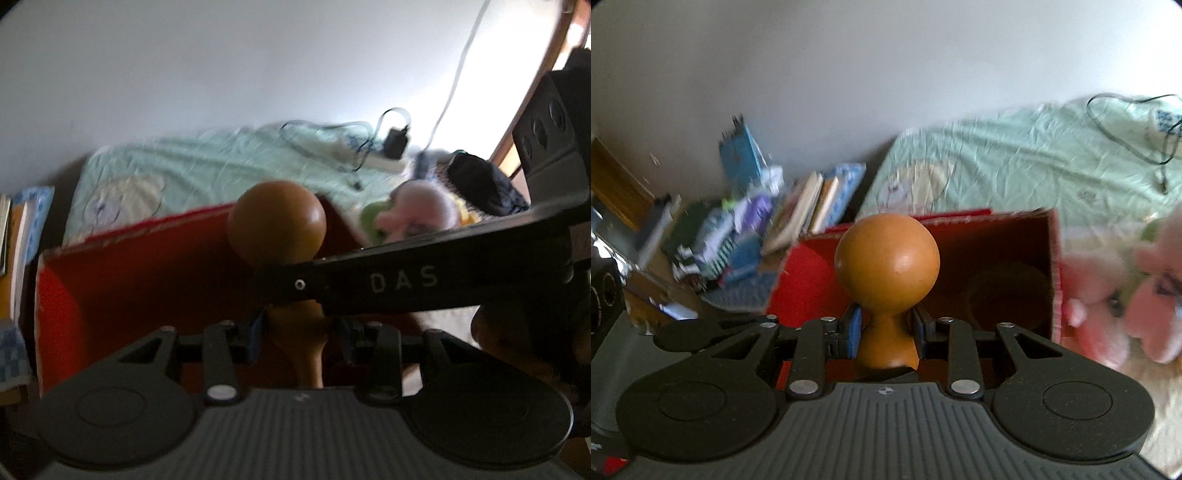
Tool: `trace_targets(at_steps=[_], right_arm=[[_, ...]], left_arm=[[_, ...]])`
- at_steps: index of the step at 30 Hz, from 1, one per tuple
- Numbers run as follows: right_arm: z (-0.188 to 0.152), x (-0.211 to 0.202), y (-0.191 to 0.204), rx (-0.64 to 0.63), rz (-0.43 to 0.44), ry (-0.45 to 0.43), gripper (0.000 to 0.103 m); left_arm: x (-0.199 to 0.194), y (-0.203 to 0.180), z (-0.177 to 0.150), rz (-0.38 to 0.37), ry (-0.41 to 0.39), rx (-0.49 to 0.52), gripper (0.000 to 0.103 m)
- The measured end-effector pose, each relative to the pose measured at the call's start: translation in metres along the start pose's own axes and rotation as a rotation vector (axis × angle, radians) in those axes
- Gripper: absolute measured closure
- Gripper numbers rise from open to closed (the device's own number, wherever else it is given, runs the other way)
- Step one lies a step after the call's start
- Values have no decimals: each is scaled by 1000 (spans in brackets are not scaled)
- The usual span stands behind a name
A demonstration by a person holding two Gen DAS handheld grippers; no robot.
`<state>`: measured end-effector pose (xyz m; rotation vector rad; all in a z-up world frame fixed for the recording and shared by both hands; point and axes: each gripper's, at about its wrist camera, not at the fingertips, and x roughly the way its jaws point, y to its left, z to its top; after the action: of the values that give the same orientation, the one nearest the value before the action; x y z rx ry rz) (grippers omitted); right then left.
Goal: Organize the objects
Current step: 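Lift the wooden figure with the right gripper toward the red box, then lower the wooden figure into the red box and open the right gripper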
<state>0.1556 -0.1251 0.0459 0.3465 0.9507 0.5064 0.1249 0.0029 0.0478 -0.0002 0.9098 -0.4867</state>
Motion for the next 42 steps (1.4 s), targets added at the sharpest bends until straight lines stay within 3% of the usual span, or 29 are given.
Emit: trace_targets(at_steps=[9, 22, 29, 33, 36, 42], right_arm=[[-2, 65, -1, -37, -121, 201, 73], [-4, 105, -6, -81, -277, 365, 73], [-8, 109, -13, -27, -294, 410, 72], [-11, 105, -12, -19, -290, 405, 72], [-11, 99, -12, -7, -291, 394, 70], [-17, 82, -14, 24, -274, 367, 69]], left_arm=[[52, 37, -13, -9, 149, -48, 61], [68, 53, -24, 28, 222, -61, 62], [66, 57, -26, 92, 225, -76, 61], [63, 55, -28, 149, 229, -66, 60], [66, 49, -25, 209, 233, -52, 54], [65, 44, -26, 258, 232, -44, 52]])
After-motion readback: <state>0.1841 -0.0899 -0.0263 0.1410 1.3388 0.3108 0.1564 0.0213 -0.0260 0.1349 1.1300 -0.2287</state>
